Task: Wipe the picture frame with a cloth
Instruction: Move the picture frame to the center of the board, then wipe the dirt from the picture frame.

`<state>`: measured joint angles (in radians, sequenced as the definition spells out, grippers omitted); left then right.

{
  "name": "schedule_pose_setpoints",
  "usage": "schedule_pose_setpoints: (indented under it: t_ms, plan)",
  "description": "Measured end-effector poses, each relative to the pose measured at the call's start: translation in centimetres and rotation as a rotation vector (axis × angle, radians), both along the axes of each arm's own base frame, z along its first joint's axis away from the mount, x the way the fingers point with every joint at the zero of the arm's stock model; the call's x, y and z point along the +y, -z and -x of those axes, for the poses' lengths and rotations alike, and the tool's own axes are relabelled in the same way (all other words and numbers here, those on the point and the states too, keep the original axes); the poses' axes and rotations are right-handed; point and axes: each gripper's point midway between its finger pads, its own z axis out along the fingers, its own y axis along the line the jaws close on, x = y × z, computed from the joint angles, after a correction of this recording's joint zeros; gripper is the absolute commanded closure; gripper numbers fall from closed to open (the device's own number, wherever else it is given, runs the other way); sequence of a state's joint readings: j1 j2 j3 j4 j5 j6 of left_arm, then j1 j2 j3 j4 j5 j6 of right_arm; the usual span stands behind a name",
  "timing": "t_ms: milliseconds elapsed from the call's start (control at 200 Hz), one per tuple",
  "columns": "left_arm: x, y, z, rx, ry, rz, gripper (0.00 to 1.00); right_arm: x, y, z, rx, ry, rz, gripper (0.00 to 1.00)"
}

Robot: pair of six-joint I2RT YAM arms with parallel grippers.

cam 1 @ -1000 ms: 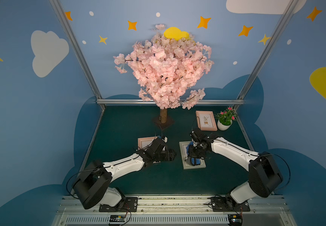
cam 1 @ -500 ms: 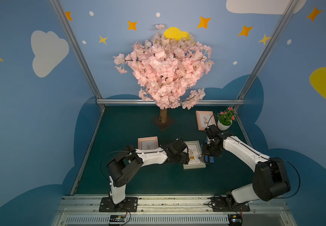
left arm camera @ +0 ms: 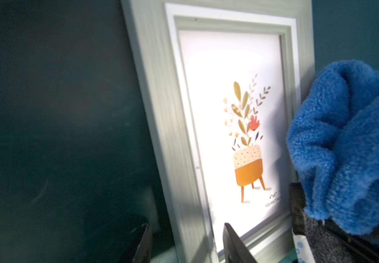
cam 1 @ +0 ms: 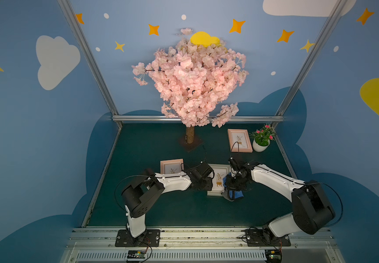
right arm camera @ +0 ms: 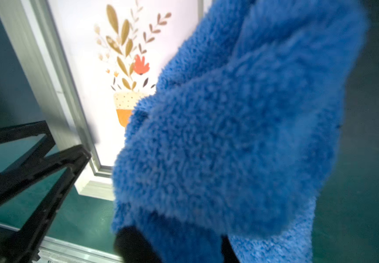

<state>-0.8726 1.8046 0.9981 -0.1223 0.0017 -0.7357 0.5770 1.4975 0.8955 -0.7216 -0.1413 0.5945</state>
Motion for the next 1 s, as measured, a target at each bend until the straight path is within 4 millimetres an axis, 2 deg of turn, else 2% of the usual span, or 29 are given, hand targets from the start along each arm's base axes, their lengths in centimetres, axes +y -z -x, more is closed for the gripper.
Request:
schedule_pose_setpoints:
  t_ms: [115, 230, 410, 641, 776, 876, 951, 1001]
  plan:
    - [1.7, 0.0, 0.2, -0.002, -0.018, -0.005, 0.51, 0.9, 0.1, 0.3, 0.004, -0.020, 0.001, 1.00]
    - [2.3, 0.0, 0.4, -0.007, -0.017, -0.009, 0.52, 1.5, -0.7, 0.0, -0.015, -0.034, 0.009, 1.00]
    - [1.9, 0.0, 0.7, -0.020, 0.016, 0.000, 0.50, 1.9, -2.4, -1.2, -0.070, -0.039, 0.026, 1.00]
    - [1.0, 0.0, 0.8, -0.029, 0.048, -0.009, 0.50, 2.1, -2.5, -0.7, -0.069, -0.060, 0.040, 1.00]
    - [0.5, 0.0, 0.1, -0.037, 0.047, -0.018, 0.57, 2.2, -1.7, -0.5, -0.051, -0.068, 0.054, 1.00]
    - [0.7, 0.3, 0.0, -0.043, 0.044, -0.032, 0.61, 1.9, -0.1, -0.5, -0.015, -0.070, 0.091, 1.00]
    - [0.8, 0.3, -0.1, -0.046, 0.042, -0.038, 0.63, 1.5, 0.9, -0.8, 0.009, -0.067, 0.116, 1.00]
    - [0.8, 0.4, -0.1, -0.049, 0.042, -0.042, 0.65, 1.6, 0.9, -1.3, 0.012, -0.065, 0.117, 1.00]
